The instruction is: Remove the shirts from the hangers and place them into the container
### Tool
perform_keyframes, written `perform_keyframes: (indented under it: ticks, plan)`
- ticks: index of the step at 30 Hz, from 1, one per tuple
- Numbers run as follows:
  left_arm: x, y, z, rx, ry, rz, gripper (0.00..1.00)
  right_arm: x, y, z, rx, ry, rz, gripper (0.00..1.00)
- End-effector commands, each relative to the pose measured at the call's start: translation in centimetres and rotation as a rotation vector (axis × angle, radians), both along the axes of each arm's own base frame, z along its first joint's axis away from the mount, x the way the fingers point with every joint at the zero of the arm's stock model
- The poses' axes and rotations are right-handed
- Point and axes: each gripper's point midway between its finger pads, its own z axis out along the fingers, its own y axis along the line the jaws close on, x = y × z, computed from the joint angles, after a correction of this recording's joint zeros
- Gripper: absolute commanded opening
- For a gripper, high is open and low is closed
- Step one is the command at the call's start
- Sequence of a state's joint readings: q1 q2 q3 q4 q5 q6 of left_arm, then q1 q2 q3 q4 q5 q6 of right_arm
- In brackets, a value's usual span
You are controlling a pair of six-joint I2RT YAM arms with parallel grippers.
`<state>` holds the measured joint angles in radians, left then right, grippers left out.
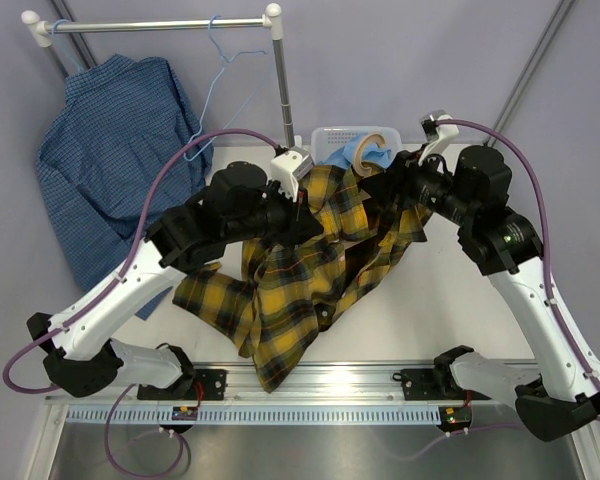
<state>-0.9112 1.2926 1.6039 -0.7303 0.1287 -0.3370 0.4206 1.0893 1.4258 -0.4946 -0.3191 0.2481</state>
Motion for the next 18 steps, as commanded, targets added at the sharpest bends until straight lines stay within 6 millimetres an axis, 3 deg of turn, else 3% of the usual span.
perform_keyframes:
  ticks: [1, 6, 18]
  plan:
    - [-0.1, -0.9, 5.3, -0.144, -0.102, -0.027, 0.00, 0.2, 1.2, 0.9, 0.023, -0.012, 0.036, 0.53]
    - [-0.6, -0.9, 5.9, -0.148, -0.130, -0.042, 0.00, 0.8, 1.7, -0.8, 0.014, 0.037, 0.027, 0.54]
    - [-1.3, -0.2, 5.7, -0.143, -0.159, -0.049, 0.00, 1.9, -0.4, -2.5, -0.060, 0.047, -0.097, 0.57]
